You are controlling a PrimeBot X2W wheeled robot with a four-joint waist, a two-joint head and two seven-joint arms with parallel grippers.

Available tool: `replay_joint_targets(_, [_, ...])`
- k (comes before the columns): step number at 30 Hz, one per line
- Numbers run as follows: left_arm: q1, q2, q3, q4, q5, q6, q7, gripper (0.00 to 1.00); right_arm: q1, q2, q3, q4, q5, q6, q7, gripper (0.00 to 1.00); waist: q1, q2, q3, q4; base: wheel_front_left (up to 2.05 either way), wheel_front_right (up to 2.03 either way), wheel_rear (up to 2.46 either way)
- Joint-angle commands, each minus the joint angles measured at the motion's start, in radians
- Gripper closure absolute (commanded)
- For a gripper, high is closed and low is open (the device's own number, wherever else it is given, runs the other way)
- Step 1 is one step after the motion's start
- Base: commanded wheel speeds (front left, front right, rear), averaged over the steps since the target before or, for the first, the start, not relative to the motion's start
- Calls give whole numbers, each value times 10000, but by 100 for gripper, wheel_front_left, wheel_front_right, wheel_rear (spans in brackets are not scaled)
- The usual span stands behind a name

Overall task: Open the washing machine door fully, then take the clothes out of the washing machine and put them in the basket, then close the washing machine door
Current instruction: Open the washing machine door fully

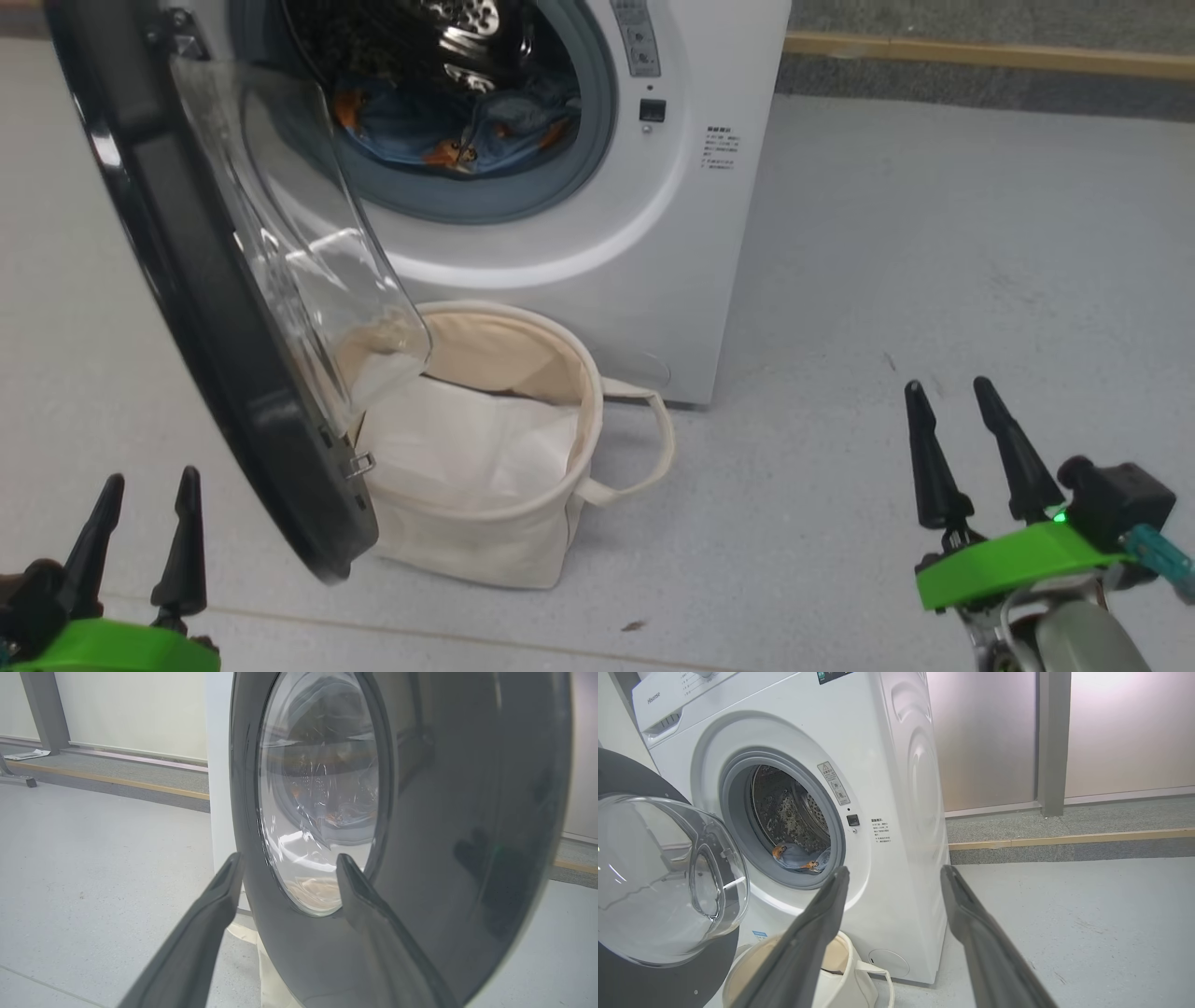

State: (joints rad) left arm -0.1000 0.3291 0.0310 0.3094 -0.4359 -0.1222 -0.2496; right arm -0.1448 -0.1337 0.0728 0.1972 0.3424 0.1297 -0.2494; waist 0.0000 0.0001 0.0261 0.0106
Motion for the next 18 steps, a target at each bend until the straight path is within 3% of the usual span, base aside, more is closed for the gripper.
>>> replay_joint_targets(1, [-196, 432, 464, -291, -57, 83, -93, 0, -9, 20, 190, -371, -157, 10, -123, 0, 0, -1, -122, -58, 0, 0, 0])
replay_joint_targets(18, [-92, 481, 433, -266, -188, 77, -106, 0, 106, 105, -151, -251, -204, 10, -124, 0, 0, -1, -257, -190, 0, 0, 0])
